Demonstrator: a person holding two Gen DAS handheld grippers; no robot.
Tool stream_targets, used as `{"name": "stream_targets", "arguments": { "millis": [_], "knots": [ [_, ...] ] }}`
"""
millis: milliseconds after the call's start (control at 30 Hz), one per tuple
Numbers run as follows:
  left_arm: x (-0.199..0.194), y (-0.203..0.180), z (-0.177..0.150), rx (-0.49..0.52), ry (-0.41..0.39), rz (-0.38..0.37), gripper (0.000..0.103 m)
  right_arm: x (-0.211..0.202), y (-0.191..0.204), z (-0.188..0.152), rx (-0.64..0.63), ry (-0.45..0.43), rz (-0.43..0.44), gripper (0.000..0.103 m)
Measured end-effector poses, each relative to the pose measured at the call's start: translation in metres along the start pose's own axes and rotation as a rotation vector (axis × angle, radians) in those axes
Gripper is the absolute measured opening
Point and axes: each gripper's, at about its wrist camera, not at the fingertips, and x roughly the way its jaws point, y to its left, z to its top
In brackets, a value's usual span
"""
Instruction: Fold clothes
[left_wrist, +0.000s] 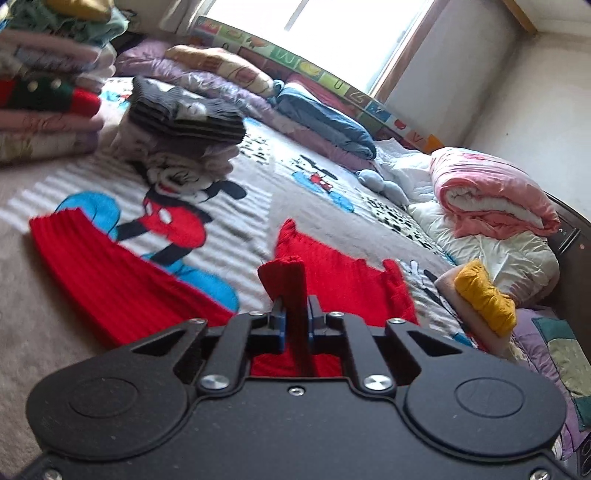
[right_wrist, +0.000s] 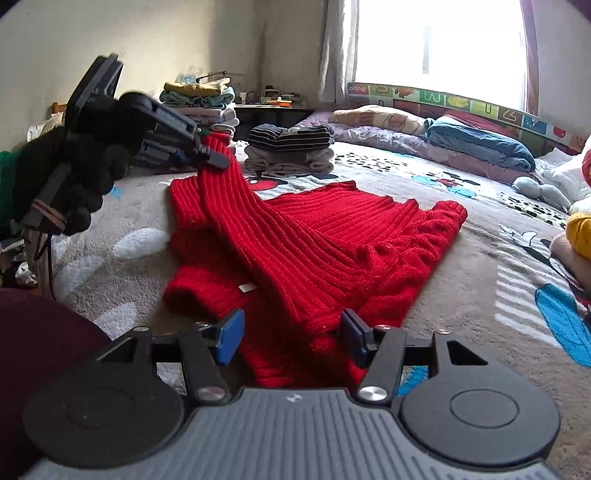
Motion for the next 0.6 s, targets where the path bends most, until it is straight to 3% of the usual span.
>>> {"name": "stream_targets", "arguments": {
  "millis": [600],
  "knots": [
    [0.028,-0.064,0.035,0.059,-0.030,-0.081,0.006,-0.003,-0.007,-0.002,0.050,0.013,0.032,0.058]
  ]
}}
